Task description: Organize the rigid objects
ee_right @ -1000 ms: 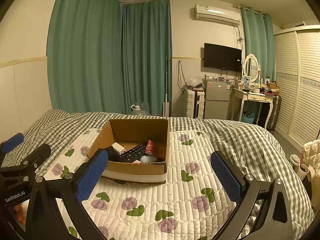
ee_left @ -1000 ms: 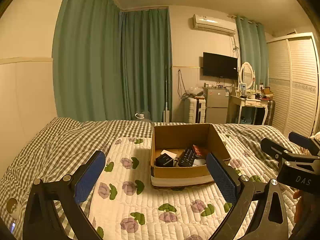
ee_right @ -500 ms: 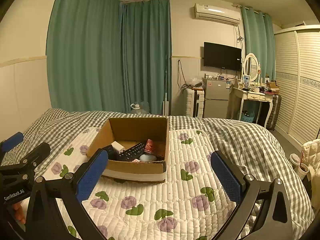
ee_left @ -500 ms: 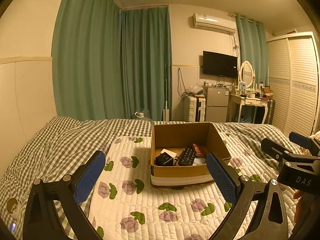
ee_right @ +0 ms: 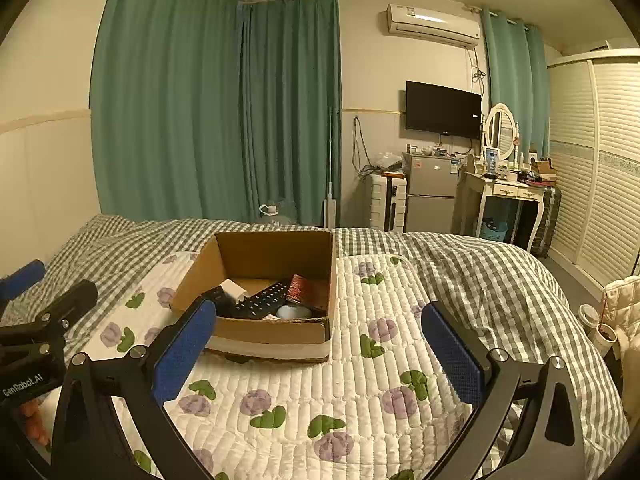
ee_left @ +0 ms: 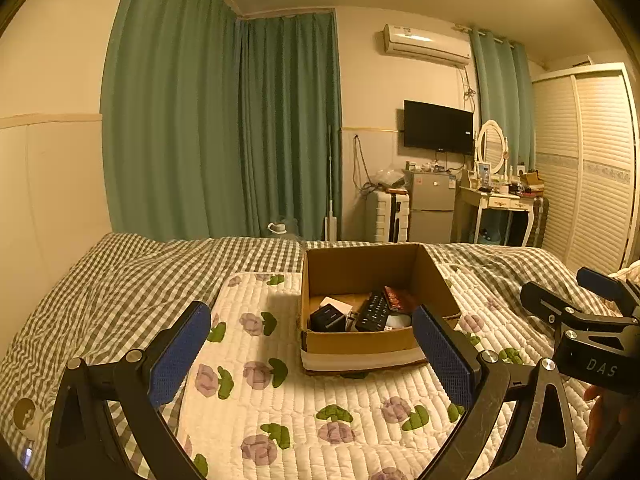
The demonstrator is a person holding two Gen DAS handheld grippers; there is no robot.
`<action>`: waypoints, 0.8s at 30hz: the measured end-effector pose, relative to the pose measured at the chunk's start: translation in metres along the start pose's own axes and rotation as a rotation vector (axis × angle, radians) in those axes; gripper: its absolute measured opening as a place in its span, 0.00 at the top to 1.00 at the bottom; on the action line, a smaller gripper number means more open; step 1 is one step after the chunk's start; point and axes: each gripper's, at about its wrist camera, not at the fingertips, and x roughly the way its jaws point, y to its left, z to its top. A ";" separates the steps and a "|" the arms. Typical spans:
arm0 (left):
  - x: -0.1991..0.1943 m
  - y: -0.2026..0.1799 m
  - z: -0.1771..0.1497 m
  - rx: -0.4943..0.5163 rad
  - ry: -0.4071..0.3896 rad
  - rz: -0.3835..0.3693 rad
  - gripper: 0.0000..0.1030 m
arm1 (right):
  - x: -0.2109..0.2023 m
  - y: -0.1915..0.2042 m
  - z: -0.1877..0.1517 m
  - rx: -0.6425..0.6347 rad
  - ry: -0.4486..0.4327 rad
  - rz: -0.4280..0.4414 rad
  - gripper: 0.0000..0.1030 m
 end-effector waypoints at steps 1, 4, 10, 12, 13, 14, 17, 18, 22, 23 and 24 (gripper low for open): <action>0.000 0.001 0.000 -0.005 0.001 -0.002 0.00 | 0.000 0.000 0.000 -0.002 0.001 -0.002 0.00; 0.000 0.001 0.000 -0.009 0.004 0.000 0.00 | 0.001 0.000 0.000 -0.001 0.007 -0.004 0.00; -0.001 -0.001 0.000 0.003 0.003 0.007 0.00 | 0.002 0.000 0.000 -0.003 0.008 -0.005 0.00; -0.001 -0.001 0.000 0.004 0.003 0.009 0.00 | 0.002 -0.001 0.000 -0.002 0.004 -0.009 0.00; -0.001 -0.001 0.000 0.004 0.001 0.007 0.00 | 0.002 -0.001 0.001 -0.002 0.002 -0.009 0.00; -0.001 -0.001 0.000 0.004 0.001 0.009 0.00 | 0.002 -0.001 0.001 -0.002 0.002 -0.009 0.00; -0.001 -0.001 0.000 0.004 0.001 0.011 0.00 | 0.002 -0.002 0.001 0.001 0.001 -0.012 0.00; -0.001 -0.001 0.000 0.004 0.001 0.009 0.00 | 0.001 -0.002 0.001 0.003 0.001 -0.013 0.00; -0.001 -0.001 0.000 0.008 -0.001 0.012 0.00 | 0.002 -0.003 0.001 0.005 0.007 -0.014 0.00; -0.001 -0.001 0.001 0.008 0.001 0.009 0.00 | 0.002 -0.002 0.001 0.006 0.008 -0.015 0.00; 0.000 -0.001 0.001 0.008 0.003 0.008 0.00 | 0.003 -0.002 0.001 0.007 0.009 -0.014 0.00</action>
